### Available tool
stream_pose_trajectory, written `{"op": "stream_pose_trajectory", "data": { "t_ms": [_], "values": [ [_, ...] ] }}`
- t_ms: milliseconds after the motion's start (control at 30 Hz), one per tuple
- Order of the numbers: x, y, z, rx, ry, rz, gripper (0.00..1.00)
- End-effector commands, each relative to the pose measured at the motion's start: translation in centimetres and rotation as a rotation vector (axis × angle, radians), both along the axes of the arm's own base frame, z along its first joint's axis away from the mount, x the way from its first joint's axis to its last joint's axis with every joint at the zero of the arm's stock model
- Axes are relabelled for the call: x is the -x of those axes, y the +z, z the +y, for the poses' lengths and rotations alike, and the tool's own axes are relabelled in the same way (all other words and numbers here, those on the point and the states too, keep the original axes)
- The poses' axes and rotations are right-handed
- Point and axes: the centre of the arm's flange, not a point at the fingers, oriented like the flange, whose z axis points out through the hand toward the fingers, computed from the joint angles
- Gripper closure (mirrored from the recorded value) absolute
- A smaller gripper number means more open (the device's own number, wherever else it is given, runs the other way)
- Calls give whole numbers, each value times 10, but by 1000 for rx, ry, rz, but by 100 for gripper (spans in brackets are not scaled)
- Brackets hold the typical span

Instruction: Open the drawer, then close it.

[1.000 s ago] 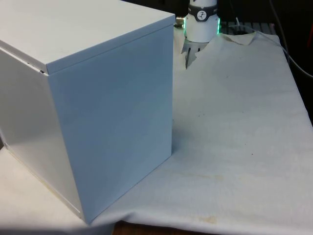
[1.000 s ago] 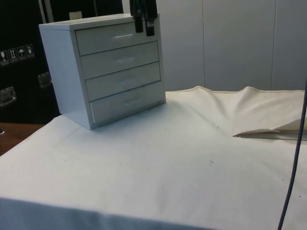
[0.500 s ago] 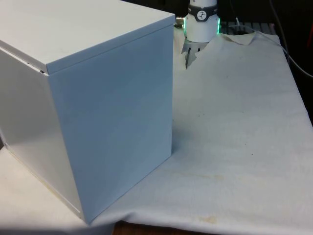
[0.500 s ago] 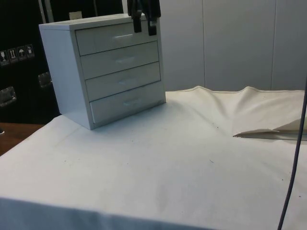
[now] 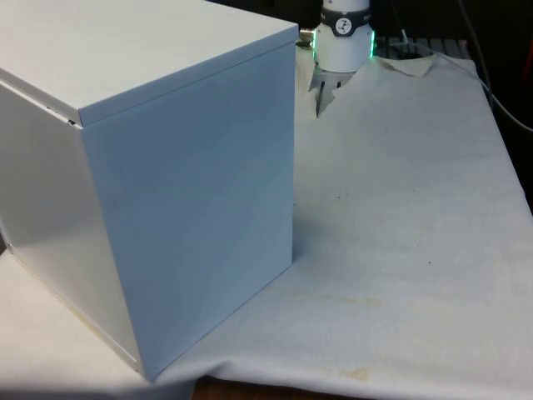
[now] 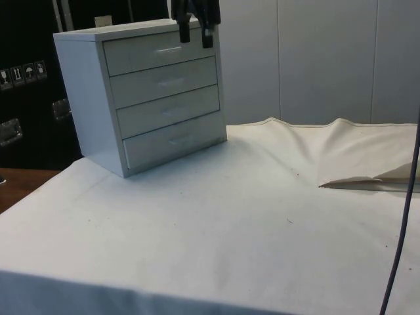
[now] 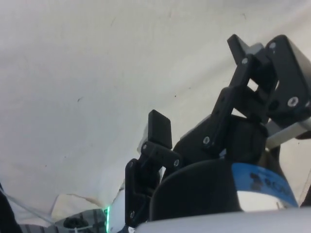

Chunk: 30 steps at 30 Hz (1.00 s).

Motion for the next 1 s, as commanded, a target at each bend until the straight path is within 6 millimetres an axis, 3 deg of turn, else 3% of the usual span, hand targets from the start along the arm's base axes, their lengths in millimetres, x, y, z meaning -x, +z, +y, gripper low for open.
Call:
{"op": "stream_pose_trajectory", "data": {
  "t_ms": [0, 967],
  "values": [
    [-1, 0, -2, 16, 14, -21, 0],
    [-6, -4, -14, 118, 97, -108, 0]
  ]
}}
